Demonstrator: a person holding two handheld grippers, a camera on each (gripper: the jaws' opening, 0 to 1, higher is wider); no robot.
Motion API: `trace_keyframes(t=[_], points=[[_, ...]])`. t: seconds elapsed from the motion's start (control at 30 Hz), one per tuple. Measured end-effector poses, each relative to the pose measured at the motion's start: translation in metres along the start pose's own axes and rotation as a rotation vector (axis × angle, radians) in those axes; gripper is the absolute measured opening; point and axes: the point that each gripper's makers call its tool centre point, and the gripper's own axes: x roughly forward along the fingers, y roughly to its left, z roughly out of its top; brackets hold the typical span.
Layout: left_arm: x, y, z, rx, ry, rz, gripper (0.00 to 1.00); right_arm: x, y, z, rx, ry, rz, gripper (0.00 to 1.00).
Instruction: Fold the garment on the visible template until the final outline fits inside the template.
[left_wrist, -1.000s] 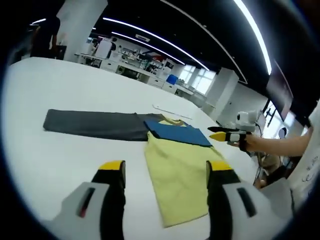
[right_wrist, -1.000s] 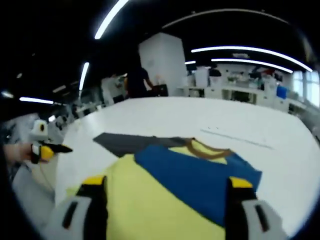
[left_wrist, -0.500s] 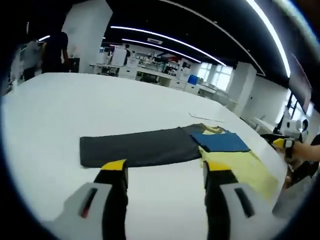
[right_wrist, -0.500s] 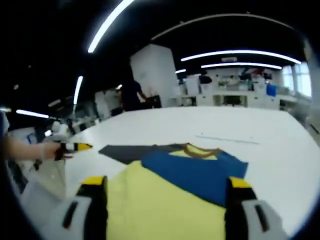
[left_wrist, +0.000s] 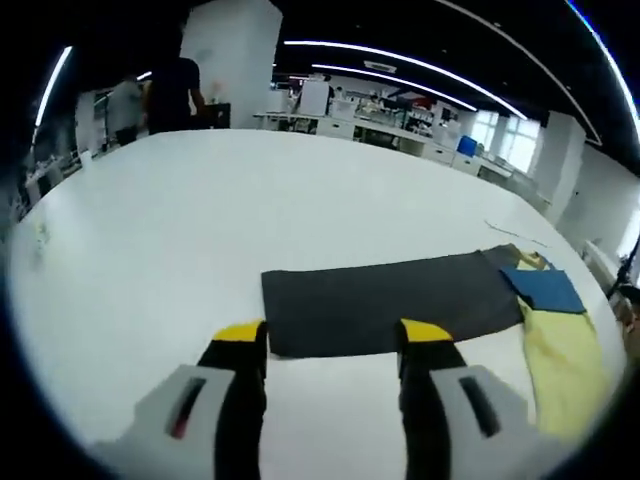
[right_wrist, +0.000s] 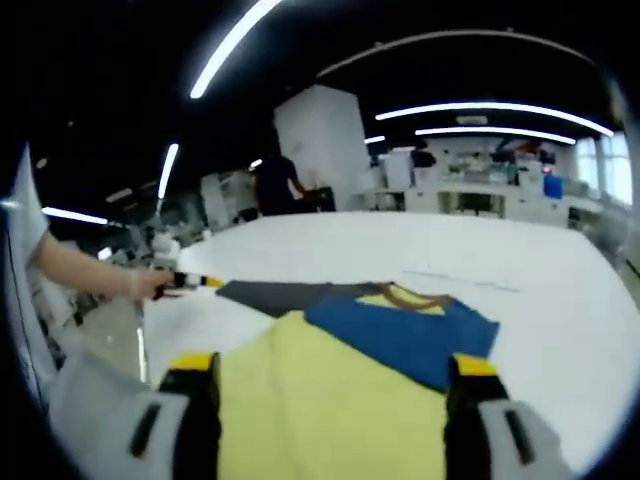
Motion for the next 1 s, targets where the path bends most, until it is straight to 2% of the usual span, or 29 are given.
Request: trace_keyframes(t=[0.07, 0.1, 0.2, 0.27, 0.33, 0.43, 0.47, 0.5, 0.57, 0.6, 0.67, 0.7, 0.73, 0.8, 0.9, 1.0], points=[[0.006, 0.006, 0.002, 0.028, -0.007, 0.026, 0.38, -0.003, -0.002, 0.005, 0.008, -0.02, -0.006, 0.95], [0.008, 0.014, -0.005, 0.054, 0.025, 0.066, 0.38, -0.005, -0.004, 0.005, 0.01, -0.019, -0.009, 0.94], [0.014, 0.021, -0.02, 0.033, 0.054, 0.095, 0.38, -0.012, -0.008, 0.004, -0.002, -0.015, -0.026, 0.93], [0.016, 0.023, -0.02, 0.001, 0.053, 0.109, 0.38, -0.018, -0.011, 0.002, 0.026, -0.015, -0.029, 0.93], [0.017, 0.022, -0.019, 0.006, 0.065, 0.105, 0.33, -0.025, -0.012, 0.003, 0.064, -0.022, -0.031, 0.92], [0.017, 0.027, -0.018, 0.023, 0.056, 0.128, 0.27, -0.035, -0.013, 0.005, 0.068, -0.046, -0.049, 0.93], [0.015, 0.032, -0.02, 0.055, 0.072, 0.156, 0.24, -0.038, -0.015, 0.004, 0.077, -0.046, -0.06, 0.93], [0.017, 0.033, -0.017, 0.086, 0.068, 0.157, 0.19, -0.04, -0.017, 0.002, 0.074, -0.046, -0.063, 0.93], [0.023, 0.033, -0.018, 0.034, 0.076, 0.146, 0.12, -0.044, -0.017, -0.002, 0.066, -0.039, -0.073, 0.92], [0.02, 0.03, -0.02, 0.06, 0.076, 0.148, 0.07, -0.046, -0.017, -0.004, 0.068, -0.035, -0.076, 0.92], [0.021, 0.031, -0.019, 0.057, 0.082, 0.152, 0.04, -0.049, -0.017, -0.007, 0.07, -0.028, -0.079, 0.91], [0.024, 0.026, -0.019, 0.041, 0.096, 0.119, 0.0, -0.052, -0.018, -0.008, 0.07, -0.031, -0.083, 0.9], [0.029, 0.026, -0.018, 0.0, 0.122, 0.111, 0.0, -0.052, -0.019, -0.008, 0.07, -0.032, -0.084, 0.9], [0.029, 0.024, -0.011, 0.003, 0.132, 0.108, 0.0, -0.054, -0.02, -0.008, 0.083, -0.04, -0.088, 0.9], [0.026, 0.001, 0.001, 0.059, 0.118, 0.044, 0.0, -0.055, -0.021, -0.008, 0.085, -0.05, -0.09, 0.89], [0.018, -0.024, 0.009, 0.076, 0.101, -0.004, 0.0, -0.054, -0.021, -0.008, 0.096, -0.056, -0.086, 0.88]])
